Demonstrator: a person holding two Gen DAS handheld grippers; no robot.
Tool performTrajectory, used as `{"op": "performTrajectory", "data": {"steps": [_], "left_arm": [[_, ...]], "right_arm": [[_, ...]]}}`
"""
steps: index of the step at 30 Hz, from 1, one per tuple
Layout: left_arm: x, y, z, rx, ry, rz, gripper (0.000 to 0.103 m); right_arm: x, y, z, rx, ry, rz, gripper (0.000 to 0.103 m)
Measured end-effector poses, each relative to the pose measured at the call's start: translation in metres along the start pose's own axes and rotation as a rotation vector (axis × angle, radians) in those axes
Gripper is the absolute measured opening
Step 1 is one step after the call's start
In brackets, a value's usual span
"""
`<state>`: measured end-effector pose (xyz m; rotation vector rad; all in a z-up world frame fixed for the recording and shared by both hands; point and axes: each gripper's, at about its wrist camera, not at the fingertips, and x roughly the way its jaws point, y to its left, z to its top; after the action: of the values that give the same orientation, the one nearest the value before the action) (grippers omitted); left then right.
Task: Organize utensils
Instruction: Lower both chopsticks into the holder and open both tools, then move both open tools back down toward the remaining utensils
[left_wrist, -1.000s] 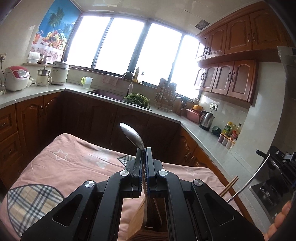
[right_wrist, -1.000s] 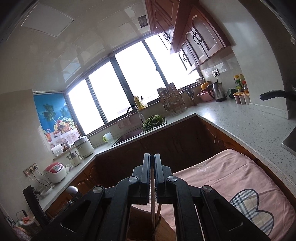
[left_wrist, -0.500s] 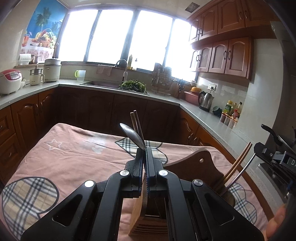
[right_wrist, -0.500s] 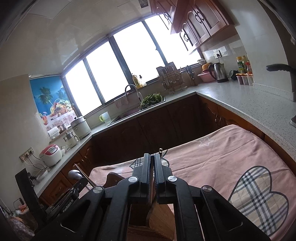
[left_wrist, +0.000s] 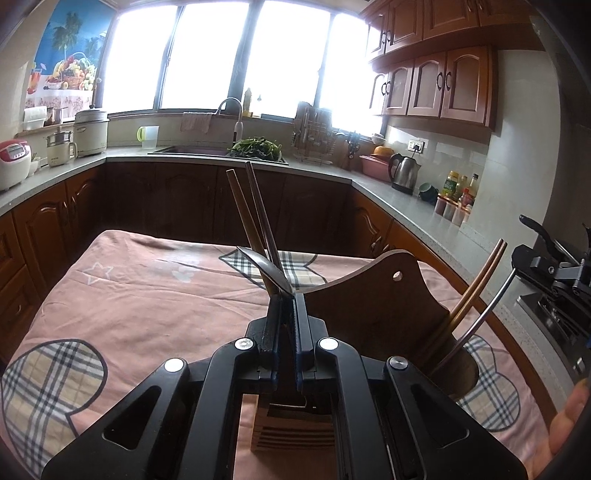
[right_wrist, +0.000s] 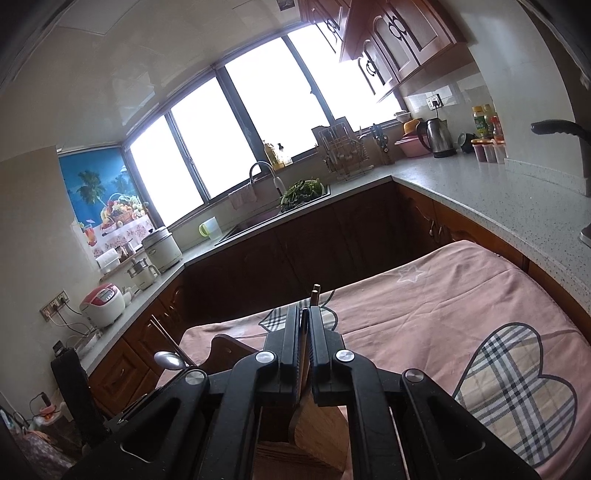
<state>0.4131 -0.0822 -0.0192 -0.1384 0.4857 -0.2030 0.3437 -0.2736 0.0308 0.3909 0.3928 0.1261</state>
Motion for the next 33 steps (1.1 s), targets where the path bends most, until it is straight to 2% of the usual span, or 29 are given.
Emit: {"op": "performTrajectory", "data": {"steps": [2,5,7,11,13,14,15,17,19,21,22,24,33], "left_arm": [[0.000,0.001,0.000,-0.005,0.006,-0.004,0.005],[-0.001,0.004,0.001,-0.018,0.012,-0.005,0.012],[-0.001,0.006,0.002,-0.027,0.017,-0.004,0.027],[-0.006,0.008,0.004,-0.033,0.014,-0.004,0.041],[-0.009,0.008,0.004,-0.035,0.012,-0.008,0.049],[-0.011,0.009,0.005,-0.034,0.013,-0.010,0.051],[-0.013,0.009,0.004,-0.034,0.015,-0.012,0.056],[-0.018,0.010,0.004,-0.038,0.015,-0.016,0.063],[-0.023,0.011,0.004,-0.042,0.021,-0.016,0.079],[-0.031,0.014,0.002,-0.050,0.026,-0.013,0.091],[-0.035,0.016,0.000,-0.056,0.027,-0.013,0.096],[-0.044,0.020,-0.002,-0.070,0.033,-0.012,0.101],[-0.089,0.038,-0.018,-0.119,0.071,-0.018,0.102]], "right_arm": [[0.000,0.000,0.000,0.000,0.002,-0.001,0.005],[0.000,0.000,0.000,0.005,0.003,0.003,0.007],[0.001,-0.002,-0.001,0.011,0.007,0.005,0.009],[0.001,-0.006,-0.001,0.027,0.011,0.017,0.010],[-0.001,-0.007,-0.002,0.036,0.012,0.017,0.013],[-0.002,-0.008,-0.001,0.045,0.011,0.019,0.024],[-0.003,-0.010,-0.001,0.055,0.009,0.023,0.040],[-0.008,-0.012,-0.002,0.072,0.001,0.028,0.057],[-0.014,-0.014,-0.001,0.086,-0.005,0.036,0.063],[-0.020,-0.016,-0.002,0.102,-0.008,0.049,0.080],[-0.023,-0.016,-0.002,0.108,-0.011,0.055,0.084],[-0.031,-0.017,-0.003,0.114,-0.020,0.060,0.095],[-0.066,-0.014,-0.016,0.117,-0.005,0.072,0.095]]}}
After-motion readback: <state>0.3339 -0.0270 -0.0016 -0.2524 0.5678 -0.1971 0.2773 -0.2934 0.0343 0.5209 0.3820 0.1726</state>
